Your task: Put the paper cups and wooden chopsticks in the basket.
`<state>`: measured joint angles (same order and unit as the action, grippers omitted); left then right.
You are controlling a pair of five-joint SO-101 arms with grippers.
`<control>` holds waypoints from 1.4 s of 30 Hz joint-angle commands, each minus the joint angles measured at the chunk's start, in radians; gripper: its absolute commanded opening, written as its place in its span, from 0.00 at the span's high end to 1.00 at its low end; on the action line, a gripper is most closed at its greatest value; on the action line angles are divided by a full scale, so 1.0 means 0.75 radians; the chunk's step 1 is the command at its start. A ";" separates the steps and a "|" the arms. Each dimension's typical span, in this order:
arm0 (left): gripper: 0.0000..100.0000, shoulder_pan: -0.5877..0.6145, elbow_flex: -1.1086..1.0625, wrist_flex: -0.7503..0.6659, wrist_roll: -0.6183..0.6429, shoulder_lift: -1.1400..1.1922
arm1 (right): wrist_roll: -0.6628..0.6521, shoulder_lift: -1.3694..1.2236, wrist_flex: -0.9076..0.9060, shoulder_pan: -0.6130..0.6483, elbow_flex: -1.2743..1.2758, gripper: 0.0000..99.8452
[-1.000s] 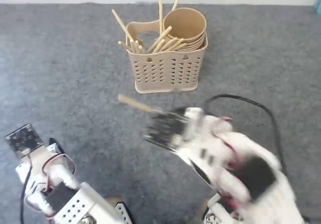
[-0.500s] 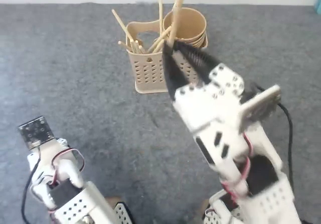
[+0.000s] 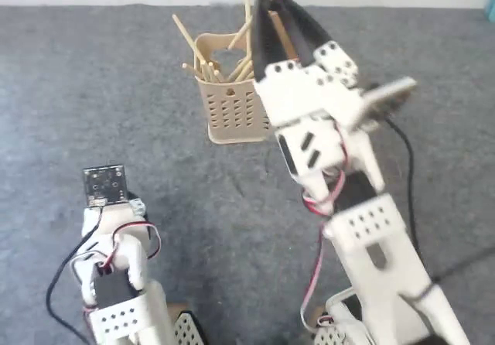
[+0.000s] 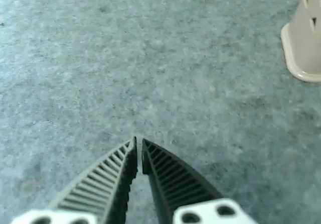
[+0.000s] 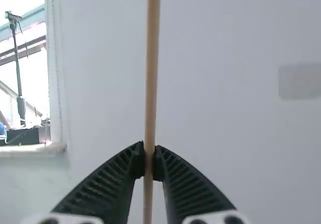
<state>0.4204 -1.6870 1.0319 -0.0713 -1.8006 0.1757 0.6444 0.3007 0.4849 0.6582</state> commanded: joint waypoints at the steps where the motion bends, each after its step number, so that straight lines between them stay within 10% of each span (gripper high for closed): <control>1: 0.99 -0.023 0.003 0.014 0.016 -0.018 | 0.014 -0.236 0.048 -0.021 -0.162 0.99; 20: 0.99 -0.045 0.003 0.068 0.016 -0.023 | -0.074 -0.670 -0.163 -0.026 -0.440 0.87; 42: 0.99 -0.172 0.003 0.307 0.014 -0.020 | -0.072 0.729 -1.587 -0.050 -0.430 0.99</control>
<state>0.2992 -1.6870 1.2574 -0.0683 -1.8006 0.1435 0.9712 -0.6628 0.4649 0.3728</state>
